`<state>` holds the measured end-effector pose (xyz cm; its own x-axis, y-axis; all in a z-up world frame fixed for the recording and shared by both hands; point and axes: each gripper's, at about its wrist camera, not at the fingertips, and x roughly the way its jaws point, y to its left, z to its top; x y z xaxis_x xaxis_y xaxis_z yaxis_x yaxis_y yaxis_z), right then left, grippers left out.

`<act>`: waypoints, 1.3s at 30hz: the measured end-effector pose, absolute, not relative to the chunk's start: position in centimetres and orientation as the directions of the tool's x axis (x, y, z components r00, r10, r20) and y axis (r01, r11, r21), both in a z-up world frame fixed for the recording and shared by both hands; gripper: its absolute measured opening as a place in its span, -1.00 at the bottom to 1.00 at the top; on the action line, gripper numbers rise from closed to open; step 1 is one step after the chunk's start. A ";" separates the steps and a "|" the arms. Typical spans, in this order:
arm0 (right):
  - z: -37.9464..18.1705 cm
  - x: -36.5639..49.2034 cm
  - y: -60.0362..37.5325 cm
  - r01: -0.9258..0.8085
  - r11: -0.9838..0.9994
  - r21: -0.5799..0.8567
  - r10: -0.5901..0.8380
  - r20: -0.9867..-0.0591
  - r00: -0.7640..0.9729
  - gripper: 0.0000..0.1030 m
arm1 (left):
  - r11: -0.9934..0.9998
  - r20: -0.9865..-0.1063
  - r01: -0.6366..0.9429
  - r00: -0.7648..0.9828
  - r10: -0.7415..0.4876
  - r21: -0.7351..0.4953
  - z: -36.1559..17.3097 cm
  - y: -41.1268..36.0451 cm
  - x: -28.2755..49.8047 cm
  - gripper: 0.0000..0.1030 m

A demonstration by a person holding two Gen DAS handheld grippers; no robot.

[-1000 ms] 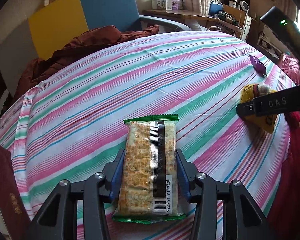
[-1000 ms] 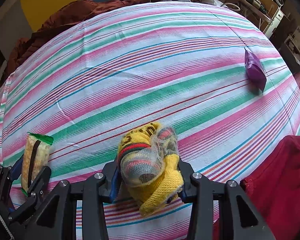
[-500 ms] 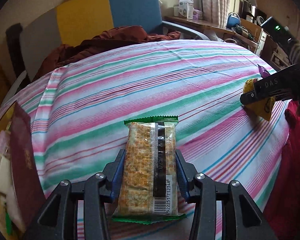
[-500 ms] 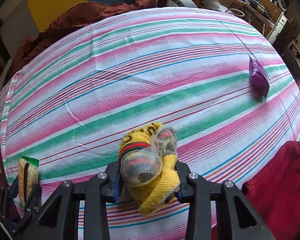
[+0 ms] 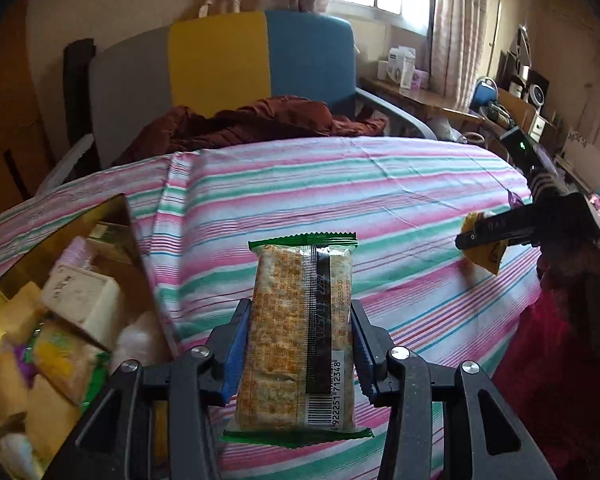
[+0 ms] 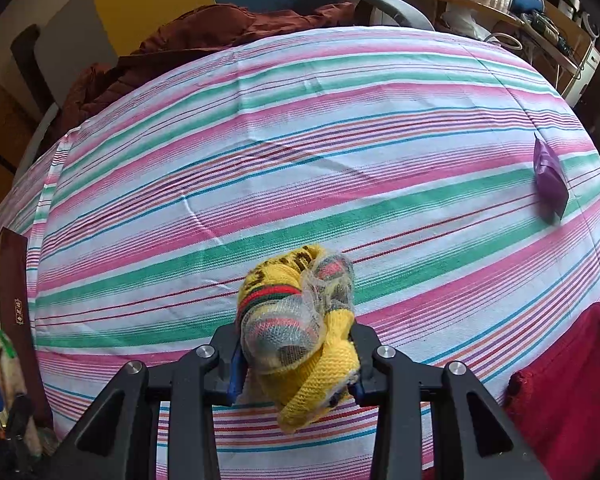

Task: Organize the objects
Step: 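Carry the cracker bar and knitted toy to the tray with both tools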

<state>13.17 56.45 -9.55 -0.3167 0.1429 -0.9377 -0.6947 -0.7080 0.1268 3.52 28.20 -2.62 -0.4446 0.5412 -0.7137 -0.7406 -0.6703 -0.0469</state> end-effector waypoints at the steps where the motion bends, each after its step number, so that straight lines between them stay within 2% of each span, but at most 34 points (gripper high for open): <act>1: -9.1 13.6 56.3 -0.696 -0.708 0.119 0.150 -0.938 -0.313 -0.26 | -0.681 -0.710 -0.730 -0.450 0.541 -0.056 -2.2 27.4 3.2 -0.09; 8: -7.6 14.9 55.4 -0.693 -0.718 0.071 0.214 -0.924 -0.317 -0.26 | -0.783 -0.668 -0.619 -0.558 0.493 -0.060 0.0 21.1 0.6 -0.09; 18: -5.7 12.7 50.9 -0.596 -0.802 0.036 0.240 -0.895 -0.377 -0.26 | -0.901 -0.630 -0.434 -0.698 0.340 -0.006 1.2 12.7 -1.9 -0.09; 29: -2.4 8.0 40.1 -0.372 -0.907 0.197 0.046 -0.832 -0.553 -0.26 | -0.925 -0.637 -0.379 -0.704 0.315 -0.038 0.7 9.2 -2.3 -0.09; 39: -1.3 4.0 30.0 -0.150 -0.950 0.275 -0.132 -0.784 -0.606 -0.26 | -0.933 -0.652 -0.355 -0.693 0.307 -0.062 -0.3 7.4 -2.6 -0.09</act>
<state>3.97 30.05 -1.31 -0.6064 -0.1318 -0.7842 -0.1497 -0.9496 0.2754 -2.60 7.40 -0.35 -0.6933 0.3066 -0.6522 -0.3546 -0.9330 -0.0617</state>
